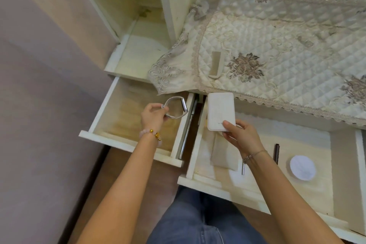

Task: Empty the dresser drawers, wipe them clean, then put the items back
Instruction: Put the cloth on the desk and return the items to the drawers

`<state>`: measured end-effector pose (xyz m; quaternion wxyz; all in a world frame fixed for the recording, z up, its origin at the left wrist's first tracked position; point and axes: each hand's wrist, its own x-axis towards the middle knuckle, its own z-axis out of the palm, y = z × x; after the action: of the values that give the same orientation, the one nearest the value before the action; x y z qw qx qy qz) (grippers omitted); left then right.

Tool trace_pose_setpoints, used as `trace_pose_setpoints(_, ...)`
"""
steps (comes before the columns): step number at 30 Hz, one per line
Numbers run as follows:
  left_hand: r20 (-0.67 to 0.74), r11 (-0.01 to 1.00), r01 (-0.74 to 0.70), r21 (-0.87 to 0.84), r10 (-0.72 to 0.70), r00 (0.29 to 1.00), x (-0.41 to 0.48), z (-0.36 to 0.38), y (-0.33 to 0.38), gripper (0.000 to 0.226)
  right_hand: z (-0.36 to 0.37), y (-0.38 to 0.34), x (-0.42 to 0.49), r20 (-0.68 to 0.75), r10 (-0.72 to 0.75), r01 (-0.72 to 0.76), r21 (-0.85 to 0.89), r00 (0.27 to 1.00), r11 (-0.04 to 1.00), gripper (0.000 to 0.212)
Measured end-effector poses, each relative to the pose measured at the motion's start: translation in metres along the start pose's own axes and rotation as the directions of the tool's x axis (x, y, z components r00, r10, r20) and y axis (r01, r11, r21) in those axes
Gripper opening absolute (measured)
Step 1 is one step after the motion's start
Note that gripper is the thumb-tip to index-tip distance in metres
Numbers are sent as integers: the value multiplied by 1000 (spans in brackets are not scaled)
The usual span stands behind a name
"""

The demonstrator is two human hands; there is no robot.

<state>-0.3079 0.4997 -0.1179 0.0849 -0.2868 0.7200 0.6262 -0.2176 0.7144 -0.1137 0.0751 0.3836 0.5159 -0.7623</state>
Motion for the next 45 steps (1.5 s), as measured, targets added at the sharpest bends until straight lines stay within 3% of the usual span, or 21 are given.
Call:
trace_pose_setpoints(9, -127, 997, 43, -60, -50, 991, -1, -76, -23, 12, 43, 36, -15, 63, 62, -53, -134, 996, 990, 28)
trace_pose_setpoints(13, -139, 998, 54, -32, -58, 989, 22, -95, -28, 10, 71, 47, -13, 49, 78, -69, -169, 996, 983, 13)
trace_pose_setpoints(23, 54, 993, 77, 88, -82, 995, 122, -123, -25, 14, 162, 78, 17, -76, 121, -136, -235, 990, 962, 24)
trace_pose_setpoints(33, 172, 959, 152, 239, -196, 965, 181, -125, -43, 18, 201, 115, 52, -223, 279, -301, -73, 934, 951, 31)
trace_pose_setpoints(45, 140, 926, 313, 210, -345, 928, 194, -113, -62, 24, 204, 134, 66, -291, 343, -351, 26, 893, 936, 37)
